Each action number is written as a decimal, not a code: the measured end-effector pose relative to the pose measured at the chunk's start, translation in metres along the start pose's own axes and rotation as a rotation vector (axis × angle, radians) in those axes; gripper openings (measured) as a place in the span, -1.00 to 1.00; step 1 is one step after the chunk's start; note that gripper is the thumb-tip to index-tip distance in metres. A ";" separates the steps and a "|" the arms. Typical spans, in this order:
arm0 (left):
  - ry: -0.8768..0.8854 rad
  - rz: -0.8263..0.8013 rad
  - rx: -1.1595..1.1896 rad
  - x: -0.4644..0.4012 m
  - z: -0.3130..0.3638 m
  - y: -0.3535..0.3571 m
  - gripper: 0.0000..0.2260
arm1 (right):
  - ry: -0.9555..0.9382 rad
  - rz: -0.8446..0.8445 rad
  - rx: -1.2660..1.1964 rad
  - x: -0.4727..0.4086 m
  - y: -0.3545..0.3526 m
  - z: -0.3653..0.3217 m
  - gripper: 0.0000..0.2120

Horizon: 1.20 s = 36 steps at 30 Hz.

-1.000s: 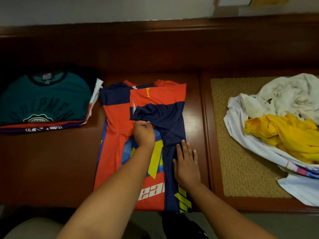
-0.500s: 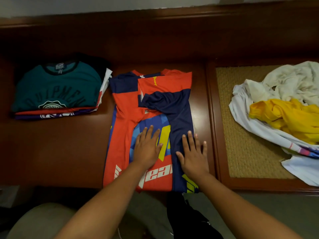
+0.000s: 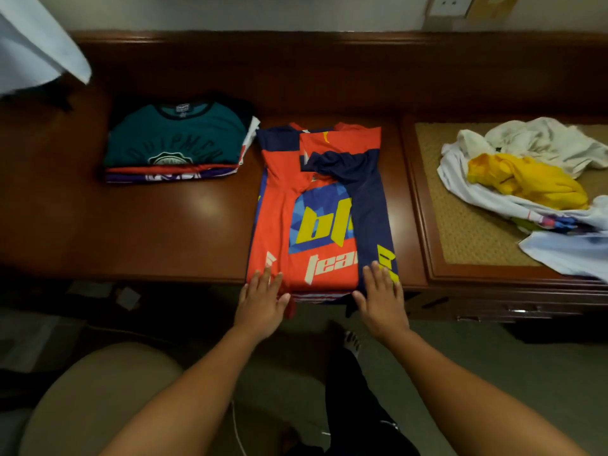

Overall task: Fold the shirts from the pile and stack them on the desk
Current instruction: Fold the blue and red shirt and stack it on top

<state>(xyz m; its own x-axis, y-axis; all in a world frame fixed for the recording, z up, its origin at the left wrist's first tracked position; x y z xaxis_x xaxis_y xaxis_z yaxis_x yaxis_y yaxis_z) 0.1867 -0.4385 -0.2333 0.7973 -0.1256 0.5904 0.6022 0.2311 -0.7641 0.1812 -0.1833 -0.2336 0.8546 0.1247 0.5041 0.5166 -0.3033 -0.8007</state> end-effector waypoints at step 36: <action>-0.494 -0.175 1.141 -0.011 -0.091 0.124 -0.65 | 0.471 -0.301 -1.103 -0.009 0.133 0.111 -0.68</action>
<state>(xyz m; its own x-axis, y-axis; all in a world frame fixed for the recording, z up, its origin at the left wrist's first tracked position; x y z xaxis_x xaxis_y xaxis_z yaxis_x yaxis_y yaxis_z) 0.2564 -0.4957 -0.3584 0.4616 0.0788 0.8836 0.1233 0.9807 -0.1519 0.2482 -0.1200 -0.3800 0.4892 0.0442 0.8711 0.1734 -0.9837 -0.0475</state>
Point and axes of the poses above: each hand's wrist, its own x-axis away from the middle knuckle, its own y-axis out of the palm, z = x × y, the point moved 10 cm from there along -x, towards the middle knuckle, and after that the axes turned 14 degrees about -z, right-handed, at the moved point
